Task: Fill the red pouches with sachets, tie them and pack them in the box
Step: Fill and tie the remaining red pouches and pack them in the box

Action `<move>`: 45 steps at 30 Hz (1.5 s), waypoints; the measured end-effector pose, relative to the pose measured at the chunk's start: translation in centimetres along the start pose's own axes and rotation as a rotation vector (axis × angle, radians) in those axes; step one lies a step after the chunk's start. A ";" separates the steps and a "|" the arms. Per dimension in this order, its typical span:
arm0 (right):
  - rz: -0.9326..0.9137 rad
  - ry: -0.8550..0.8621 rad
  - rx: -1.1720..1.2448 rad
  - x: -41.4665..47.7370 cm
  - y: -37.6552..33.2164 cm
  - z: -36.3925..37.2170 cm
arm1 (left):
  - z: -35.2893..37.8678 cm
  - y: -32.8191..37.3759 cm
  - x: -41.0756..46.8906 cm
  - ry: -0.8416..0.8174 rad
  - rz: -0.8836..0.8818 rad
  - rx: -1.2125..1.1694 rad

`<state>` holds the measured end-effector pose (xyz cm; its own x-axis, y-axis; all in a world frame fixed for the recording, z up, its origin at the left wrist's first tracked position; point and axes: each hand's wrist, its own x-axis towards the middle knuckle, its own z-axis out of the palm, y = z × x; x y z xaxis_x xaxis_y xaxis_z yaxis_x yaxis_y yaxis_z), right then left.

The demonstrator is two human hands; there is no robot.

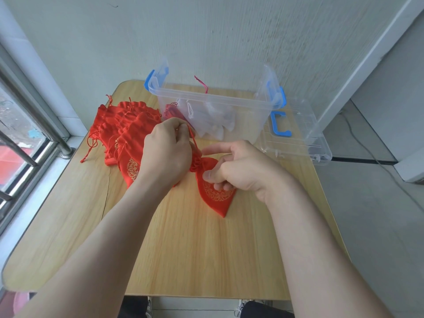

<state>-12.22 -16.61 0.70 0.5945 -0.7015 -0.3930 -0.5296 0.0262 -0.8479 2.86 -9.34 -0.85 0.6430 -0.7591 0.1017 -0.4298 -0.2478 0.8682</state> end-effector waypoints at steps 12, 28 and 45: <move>0.018 -0.009 -0.014 -0.2 -0.1 0.4 | 0.0 0.9 -0.7 0.013 0.077 -0.065; -0.237 0.490 -0.226 0.6 0.7 0.5 | 0.3 0.2 0.0 0.109 0.122 -0.095; -0.688 0.908 0.515 0.7 -4.5 0.7 | -0.4 -2.4 1.4 0.142 0.316 0.226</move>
<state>-8.95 -16.74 3.99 -0.0870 -0.9122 0.4004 0.1451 -0.4092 -0.9008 5.05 -9.62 -2.59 0.5313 -0.7323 0.4261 -0.7384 -0.1538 0.6566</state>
